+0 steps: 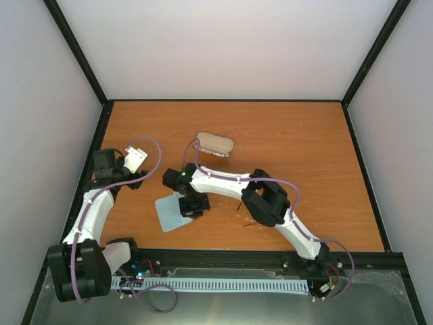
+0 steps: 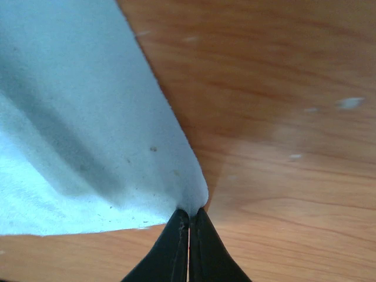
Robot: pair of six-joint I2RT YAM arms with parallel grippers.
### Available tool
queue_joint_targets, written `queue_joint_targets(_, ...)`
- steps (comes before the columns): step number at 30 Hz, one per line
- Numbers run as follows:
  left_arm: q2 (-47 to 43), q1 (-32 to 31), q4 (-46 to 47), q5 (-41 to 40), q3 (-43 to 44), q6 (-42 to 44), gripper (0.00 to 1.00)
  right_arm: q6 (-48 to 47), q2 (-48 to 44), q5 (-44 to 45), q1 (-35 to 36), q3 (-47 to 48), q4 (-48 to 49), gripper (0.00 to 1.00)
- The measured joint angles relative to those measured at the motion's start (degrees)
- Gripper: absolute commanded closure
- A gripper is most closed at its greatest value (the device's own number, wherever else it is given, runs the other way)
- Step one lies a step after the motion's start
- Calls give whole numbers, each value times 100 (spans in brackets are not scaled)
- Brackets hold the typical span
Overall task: Organize the sunglasses
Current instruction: Adjust the glasses cleaning cloth at the center of the board.
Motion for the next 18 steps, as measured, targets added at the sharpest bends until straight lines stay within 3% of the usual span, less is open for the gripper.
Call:
queue_joint_targets(8, 221, -50, -216, 647, 9, 258, 33, -20, -415, 509, -337, -713, -48, 97)
queue_joint_targets(13, 542, -282, -800, 1534, 129, 745, 41, -326, -448, 662, -623, -761, -74, 97)
queue_joint_targets(18, 1252, -656, -1377, 2304, 520, 1180, 41, -835, -468, 890, -920, -772, -31, 97)
